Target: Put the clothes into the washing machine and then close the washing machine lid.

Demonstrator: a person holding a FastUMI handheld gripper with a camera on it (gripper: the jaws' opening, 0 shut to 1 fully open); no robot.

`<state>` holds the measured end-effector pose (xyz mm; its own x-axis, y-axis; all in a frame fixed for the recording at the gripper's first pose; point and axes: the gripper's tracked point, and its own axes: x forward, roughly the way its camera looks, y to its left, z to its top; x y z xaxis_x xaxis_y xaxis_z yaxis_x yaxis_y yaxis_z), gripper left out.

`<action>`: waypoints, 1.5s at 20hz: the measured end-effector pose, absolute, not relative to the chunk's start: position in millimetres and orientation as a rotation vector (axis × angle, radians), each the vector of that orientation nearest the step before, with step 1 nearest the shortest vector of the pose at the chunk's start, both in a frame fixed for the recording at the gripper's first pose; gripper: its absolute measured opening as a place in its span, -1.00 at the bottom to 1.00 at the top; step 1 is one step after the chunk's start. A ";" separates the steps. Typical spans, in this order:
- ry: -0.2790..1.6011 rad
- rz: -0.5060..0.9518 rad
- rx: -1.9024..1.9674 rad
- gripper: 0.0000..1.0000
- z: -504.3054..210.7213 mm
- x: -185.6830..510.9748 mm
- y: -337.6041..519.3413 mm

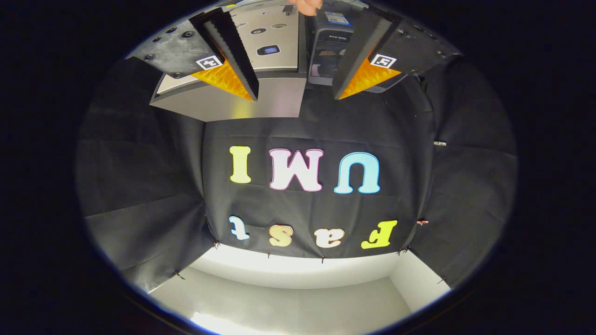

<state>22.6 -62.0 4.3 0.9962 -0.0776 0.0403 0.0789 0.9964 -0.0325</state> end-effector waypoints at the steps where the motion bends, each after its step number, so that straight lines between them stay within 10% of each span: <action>1: -0.036 -0.085 -0.033 0.98 3.5 21.6 -66.9; 30: -0.047 -0.080 -0.019 0.96 2.4 17.9 -91.9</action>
<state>17.9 -91.9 2.4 0.9957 -0.0795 0.0481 0.0804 0.9966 -0.0174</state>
